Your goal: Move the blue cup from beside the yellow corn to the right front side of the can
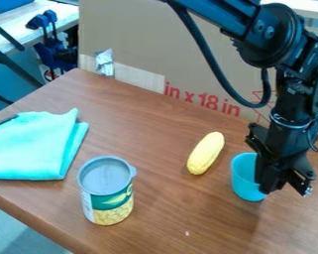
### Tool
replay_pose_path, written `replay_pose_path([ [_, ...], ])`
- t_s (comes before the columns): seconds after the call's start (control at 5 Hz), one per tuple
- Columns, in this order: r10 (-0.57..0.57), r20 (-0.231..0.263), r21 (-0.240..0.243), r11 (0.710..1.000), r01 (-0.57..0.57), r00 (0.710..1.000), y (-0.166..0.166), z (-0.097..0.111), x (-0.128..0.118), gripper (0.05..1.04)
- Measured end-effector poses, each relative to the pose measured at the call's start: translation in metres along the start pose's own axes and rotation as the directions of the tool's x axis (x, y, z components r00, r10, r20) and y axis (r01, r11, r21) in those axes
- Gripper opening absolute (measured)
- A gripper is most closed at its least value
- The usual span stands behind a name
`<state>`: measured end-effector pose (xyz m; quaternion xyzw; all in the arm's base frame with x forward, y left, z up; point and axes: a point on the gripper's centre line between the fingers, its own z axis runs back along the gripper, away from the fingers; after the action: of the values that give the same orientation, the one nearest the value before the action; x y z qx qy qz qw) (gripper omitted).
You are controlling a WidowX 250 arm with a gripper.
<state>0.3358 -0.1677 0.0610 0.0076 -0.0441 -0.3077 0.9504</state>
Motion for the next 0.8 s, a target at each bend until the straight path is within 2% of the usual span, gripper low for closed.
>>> replay_pose_path([
  [0.2,0.007,-0.01,0.009,1.0,-0.007,1.0,-0.002,0.001,-0.006,0.081],
  [0.4,0.017,-0.016,0.042,0.999,-0.016,1.0,-0.005,0.011,-0.018,0.081],
  [0.6,0.036,0.005,0.096,0.995,-0.037,0.999,-0.021,0.036,-0.04,0.081],
  [0.8,0.088,-0.003,0.098,0.991,-0.087,0.996,-0.033,0.048,-0.067,0.081],
])
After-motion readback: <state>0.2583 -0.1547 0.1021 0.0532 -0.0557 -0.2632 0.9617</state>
